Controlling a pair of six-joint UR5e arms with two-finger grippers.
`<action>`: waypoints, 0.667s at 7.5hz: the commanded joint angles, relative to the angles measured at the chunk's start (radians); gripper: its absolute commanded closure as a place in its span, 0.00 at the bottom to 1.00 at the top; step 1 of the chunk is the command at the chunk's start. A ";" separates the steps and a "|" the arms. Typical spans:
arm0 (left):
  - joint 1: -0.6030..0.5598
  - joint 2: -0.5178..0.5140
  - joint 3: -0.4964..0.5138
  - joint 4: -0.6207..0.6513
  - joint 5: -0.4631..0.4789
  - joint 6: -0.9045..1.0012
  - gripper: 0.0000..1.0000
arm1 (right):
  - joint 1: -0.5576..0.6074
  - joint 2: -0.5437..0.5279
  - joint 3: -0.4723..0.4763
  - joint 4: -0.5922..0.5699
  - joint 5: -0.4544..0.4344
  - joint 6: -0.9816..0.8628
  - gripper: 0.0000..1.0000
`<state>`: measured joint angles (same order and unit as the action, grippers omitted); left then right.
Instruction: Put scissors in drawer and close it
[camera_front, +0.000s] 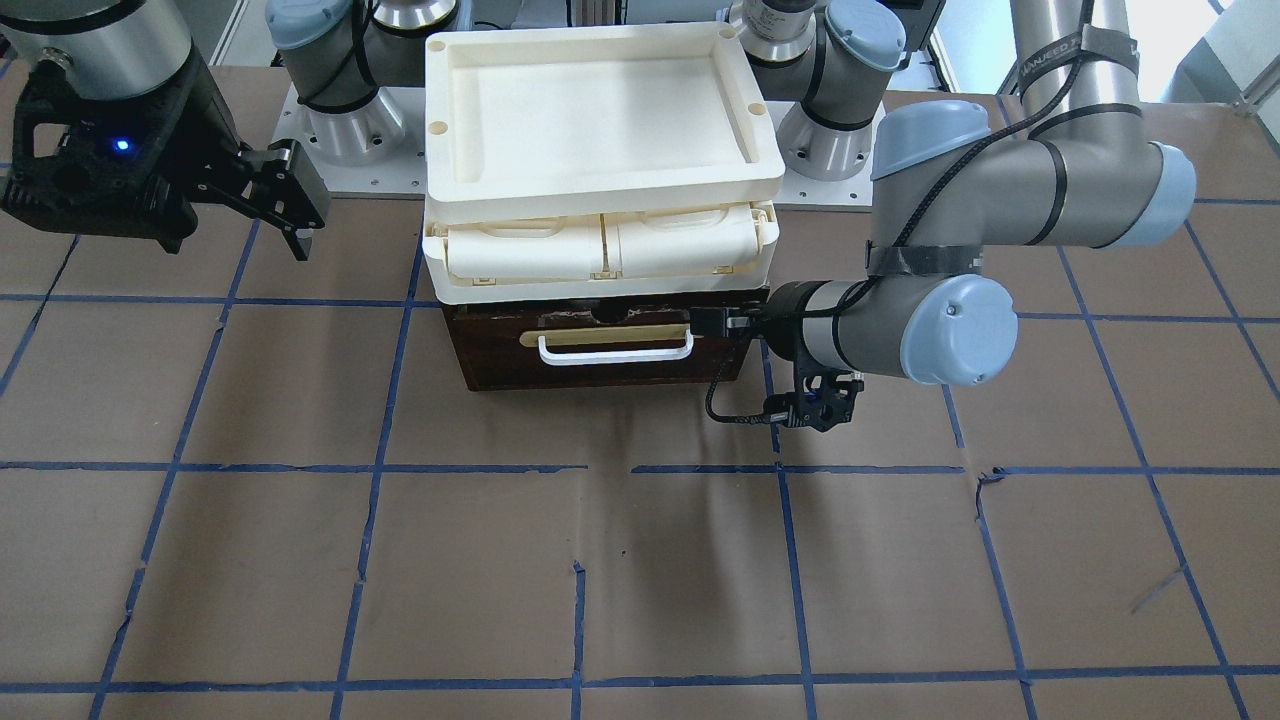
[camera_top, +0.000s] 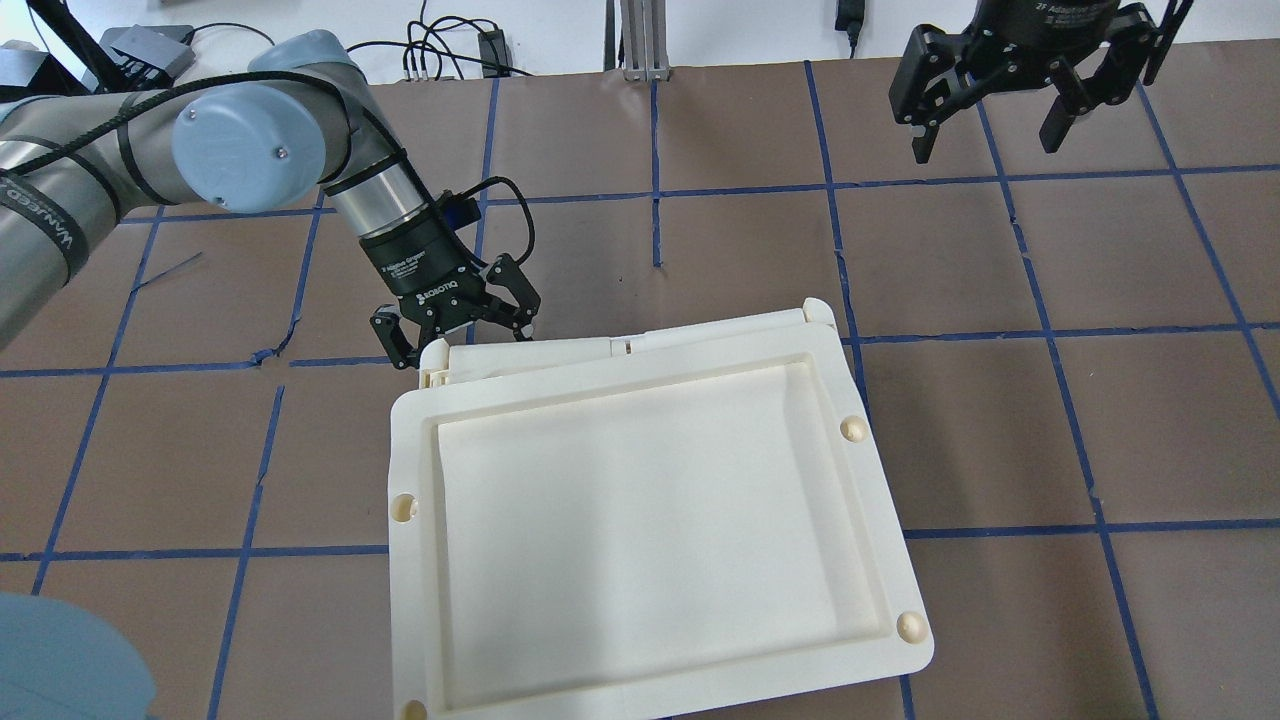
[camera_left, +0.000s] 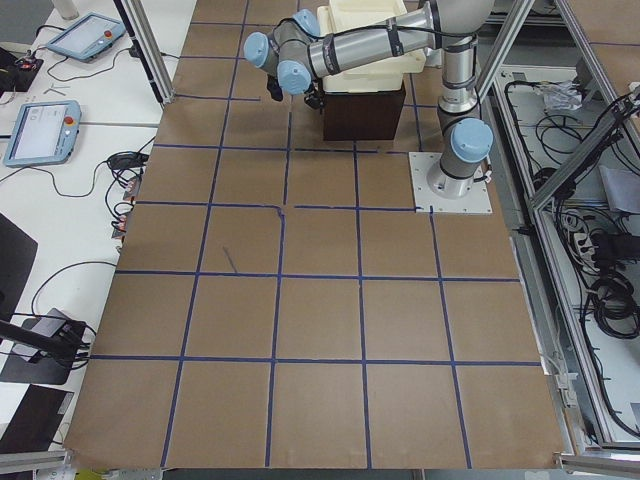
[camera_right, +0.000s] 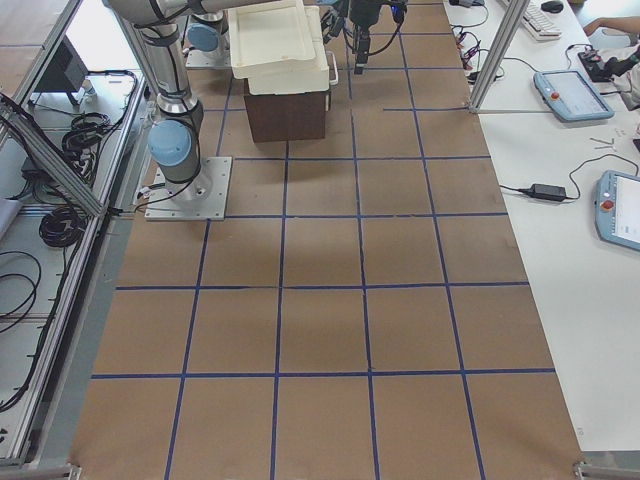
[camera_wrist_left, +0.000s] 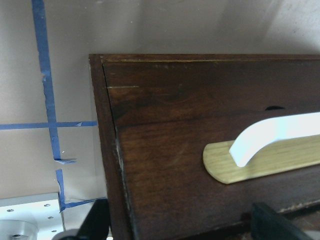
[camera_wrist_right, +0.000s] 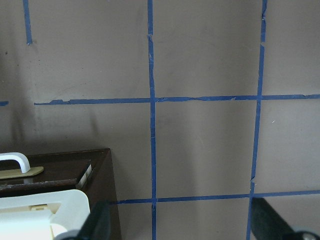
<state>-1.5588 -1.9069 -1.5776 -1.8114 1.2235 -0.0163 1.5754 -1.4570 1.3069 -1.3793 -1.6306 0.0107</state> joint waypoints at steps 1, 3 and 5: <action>0.006 0.003 0.014 0.221 0.046 -0.001 0.00 | 0.003 0.000 0.000 -0.001 0.000 0.000 0.00; 0.013 0.028 0.077 0.299 0.178 0.015 0.00 | -0.002 0.001 0.000 0.002 0.000 0.000 0.00; 0.051 0.073 0.128 0.293 0.305 0.094 0.00 | 0.002 0.000 0.000 -0.001 0.000 0.000 0.00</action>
<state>-1.5328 -1.8671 -1.4791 -1.5215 1.4563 0.0424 1.5761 -1.4564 1.3069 -1.3804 -1.6306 0.0108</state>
